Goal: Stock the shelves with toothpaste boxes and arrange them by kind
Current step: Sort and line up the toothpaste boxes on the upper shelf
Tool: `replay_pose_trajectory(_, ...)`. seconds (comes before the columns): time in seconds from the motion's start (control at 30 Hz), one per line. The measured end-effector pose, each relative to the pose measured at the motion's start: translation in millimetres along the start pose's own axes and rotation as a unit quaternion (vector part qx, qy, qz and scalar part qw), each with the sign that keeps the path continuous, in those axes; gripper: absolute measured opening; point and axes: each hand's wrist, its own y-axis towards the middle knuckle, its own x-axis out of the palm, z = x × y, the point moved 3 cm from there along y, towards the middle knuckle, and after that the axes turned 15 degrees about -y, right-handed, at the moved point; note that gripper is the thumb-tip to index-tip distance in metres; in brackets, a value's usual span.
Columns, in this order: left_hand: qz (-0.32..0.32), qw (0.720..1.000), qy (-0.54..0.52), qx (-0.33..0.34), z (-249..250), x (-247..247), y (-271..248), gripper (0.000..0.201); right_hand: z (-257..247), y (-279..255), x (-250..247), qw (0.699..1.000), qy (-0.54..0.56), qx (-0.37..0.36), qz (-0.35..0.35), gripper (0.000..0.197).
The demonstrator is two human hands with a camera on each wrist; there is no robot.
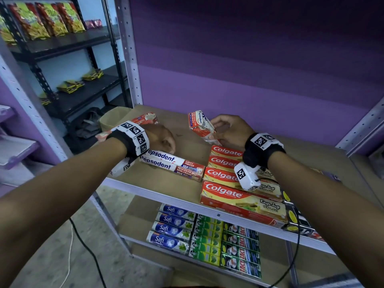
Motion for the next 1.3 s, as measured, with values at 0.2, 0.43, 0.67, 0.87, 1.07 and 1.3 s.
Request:
replay_pose_trajectory(0.2, -0.042, 0.995, -0.091, -0.023, -8.1, 14.7, -2.3, 0.040, 1.9, -1.4, -2.0, 1.000, -0.012, 0.013, -0.001, 0.032)
replay_pose_trajectory(0.43, -0.049, 0.979, -0.196, -0.040, -20.5, 14.1, -1.6, 0.033, 2.1, -3.4, -0.8, 1.000, -0.010, 0.021, -0.001, 0.031)
replay_pose_trajectory(0.67, 0.008, 0.984, -0.175, -0.014, -13.8, 6.3, -0.5, 0.022, 3.1, -4.6, -3.9, 1.000, -0.011, 0.026, 0.000, 0.030)
replay_pose_trajectory(0.87, 0.075, 0.990, -0.115, -0.028, -13.2, 8.6, 5.2, 0.022, 4.3, -5.9, -5.1, 0.999, -0.003, 0.032, 0.014, 0.030)
replay_pose_trajectory(1.07, 0.080, 0.981, -0.167, -0.062, -22.8, 6.7, 2.9, 0.029, 3.9, -6.0, -4.1, 0.998, 0.014, 0.029, 0.052, 0.029)
replay_pose_trajectory(1.3, 0.103, 0.974, -0.151, -0.134, -29.8, -3.4, 8.0, 0.036, -13.4, 4.4, 5.8, 0.993, 0.091, 0.025, 0.071, 0.029)
